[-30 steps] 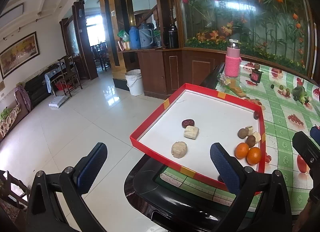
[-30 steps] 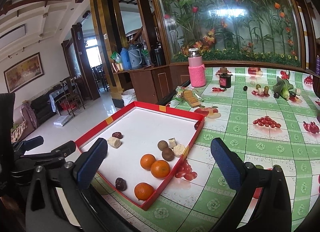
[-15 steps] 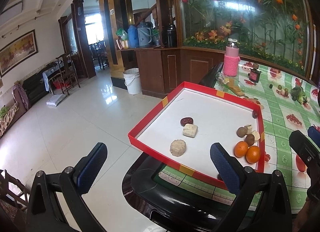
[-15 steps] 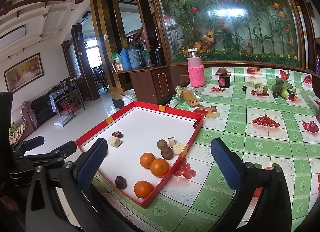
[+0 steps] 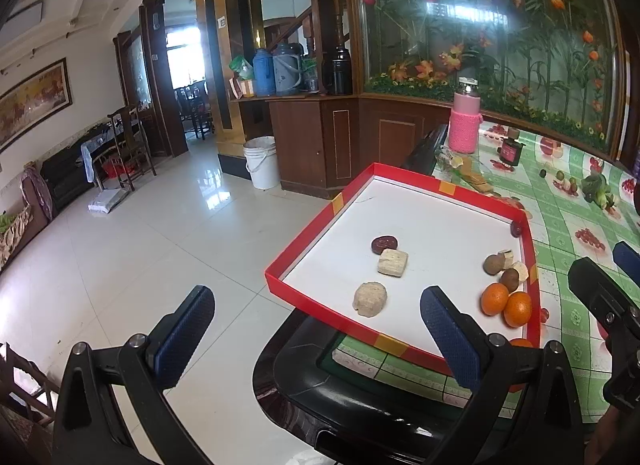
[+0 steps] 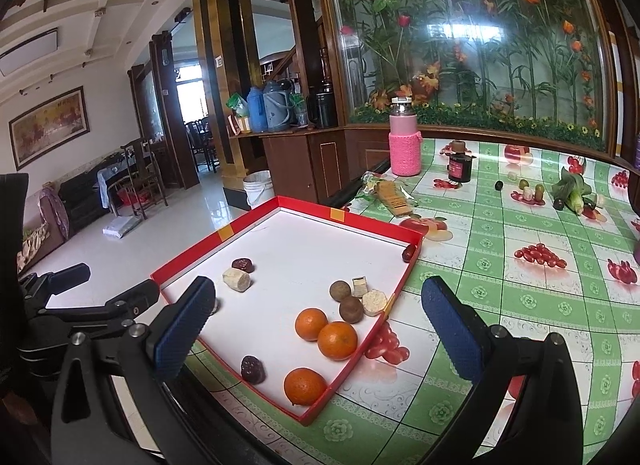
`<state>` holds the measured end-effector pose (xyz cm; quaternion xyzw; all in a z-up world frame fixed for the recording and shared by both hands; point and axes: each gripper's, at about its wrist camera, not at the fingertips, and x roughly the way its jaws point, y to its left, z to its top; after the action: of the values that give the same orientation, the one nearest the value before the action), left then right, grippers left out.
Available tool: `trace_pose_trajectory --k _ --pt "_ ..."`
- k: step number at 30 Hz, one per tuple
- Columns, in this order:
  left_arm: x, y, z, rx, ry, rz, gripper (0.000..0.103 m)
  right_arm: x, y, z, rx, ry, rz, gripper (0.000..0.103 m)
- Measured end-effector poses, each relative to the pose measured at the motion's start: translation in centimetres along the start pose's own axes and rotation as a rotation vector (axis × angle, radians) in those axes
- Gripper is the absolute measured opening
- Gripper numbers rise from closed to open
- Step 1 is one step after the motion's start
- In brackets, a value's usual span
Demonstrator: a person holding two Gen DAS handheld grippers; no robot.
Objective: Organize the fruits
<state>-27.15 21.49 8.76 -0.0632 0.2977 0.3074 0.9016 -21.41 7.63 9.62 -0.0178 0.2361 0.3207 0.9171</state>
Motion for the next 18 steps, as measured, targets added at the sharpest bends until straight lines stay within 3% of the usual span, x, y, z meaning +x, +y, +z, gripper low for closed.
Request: trace_pose_trajectory --k 18 --pt "1.4 1.7 0.5 -0.025 0.027 0.009 0.103 1.6 2.3 0.7 -0.057 0.007 0.007 0.103"
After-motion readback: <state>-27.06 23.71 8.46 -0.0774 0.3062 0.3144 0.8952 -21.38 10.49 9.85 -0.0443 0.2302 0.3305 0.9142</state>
